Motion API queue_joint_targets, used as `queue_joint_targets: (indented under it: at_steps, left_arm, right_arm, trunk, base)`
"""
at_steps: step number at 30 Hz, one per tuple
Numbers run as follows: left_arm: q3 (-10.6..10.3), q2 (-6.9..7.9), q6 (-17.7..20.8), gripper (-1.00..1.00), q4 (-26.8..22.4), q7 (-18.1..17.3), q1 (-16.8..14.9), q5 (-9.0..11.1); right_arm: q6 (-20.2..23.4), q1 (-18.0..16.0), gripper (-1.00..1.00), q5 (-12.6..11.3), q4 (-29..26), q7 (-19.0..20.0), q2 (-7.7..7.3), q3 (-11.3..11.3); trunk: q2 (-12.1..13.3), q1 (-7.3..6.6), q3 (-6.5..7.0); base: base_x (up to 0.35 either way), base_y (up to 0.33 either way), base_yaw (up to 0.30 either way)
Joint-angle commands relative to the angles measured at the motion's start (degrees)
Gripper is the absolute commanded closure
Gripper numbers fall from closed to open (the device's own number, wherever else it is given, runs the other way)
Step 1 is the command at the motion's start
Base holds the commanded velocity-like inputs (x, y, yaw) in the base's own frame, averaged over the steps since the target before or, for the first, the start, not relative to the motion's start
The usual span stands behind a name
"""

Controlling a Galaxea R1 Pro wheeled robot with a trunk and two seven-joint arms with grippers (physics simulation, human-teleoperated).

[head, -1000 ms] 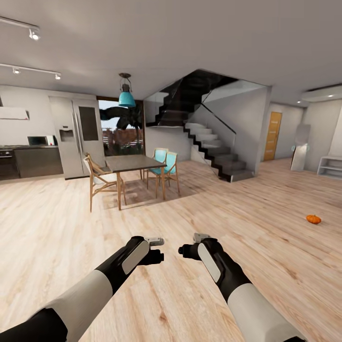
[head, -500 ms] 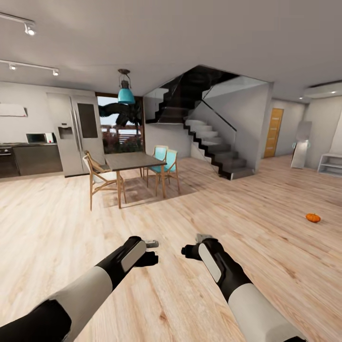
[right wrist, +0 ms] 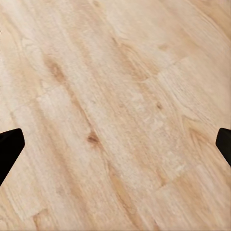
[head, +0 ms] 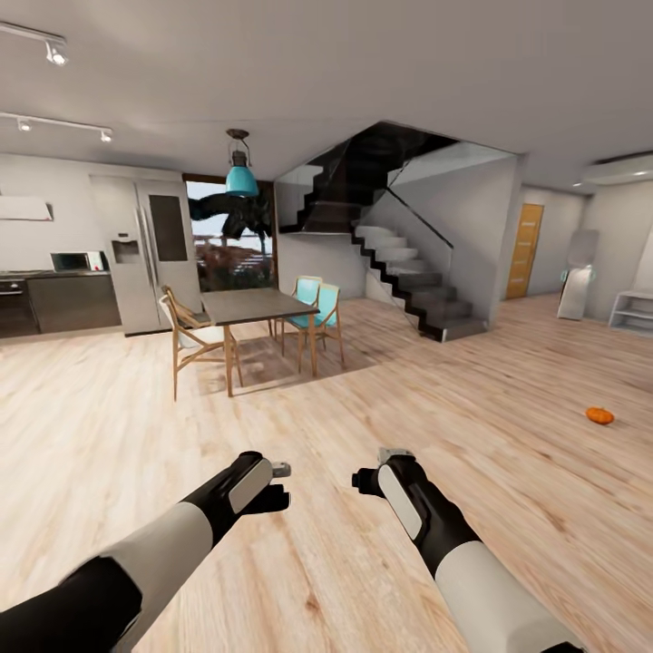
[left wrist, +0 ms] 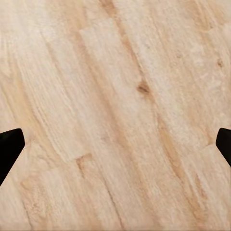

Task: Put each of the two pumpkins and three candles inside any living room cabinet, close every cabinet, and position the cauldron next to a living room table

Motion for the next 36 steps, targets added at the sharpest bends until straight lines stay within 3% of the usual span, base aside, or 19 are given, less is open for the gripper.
queue_joint_targets:
  at_steps: [1, 15, 29, 36]
  left_arm:
    - [-0.4, 0.04, 0.0, -1.0, 0.0, 0.6, -0.1, 0.6]
    - [-0.4, 0.24, 0.0, -1.0, 0.3, 0.9, -0.1, 0.6]
    - [-0.3, 0.32, -0.1, -1.0, 0.4, 0.7, -0.1, 0.7]
    - [-0.3, 0.39, -0.1, -1.0, 0.4, 0.5, -0.1, 0.7]
  right_arm:
    - [0.1, 0.0, -1.0, -0.6, -0.1, -0.6, -0.01, 0.2]
    - [0.1, 0.0, -1.0, -0.6, -0.1, -0.6, 0.18, 0.4]
    - [0.0, 0.0, -1.0, -0.7, -0.2, -0.4, 0.24, 0.5]
    - [0.0, 0.0, -1.0, -0.7, -0.3, -0.4, 0.3, 0.5]
  trunk:
    - [0.0, -0.01, -0.09]
    - [0.0, -0.01, -0.67]
    - [0.0, -0.01, -0.75]
    - [0.0, -0.01, -0.88]
  base:
    - [0.0, -0.058, 0.144]
    - [0.0, -0.229, 0.214]
    - [0.004, -0.303, 0.032]
    - [0.216, -0.13, 0.203]
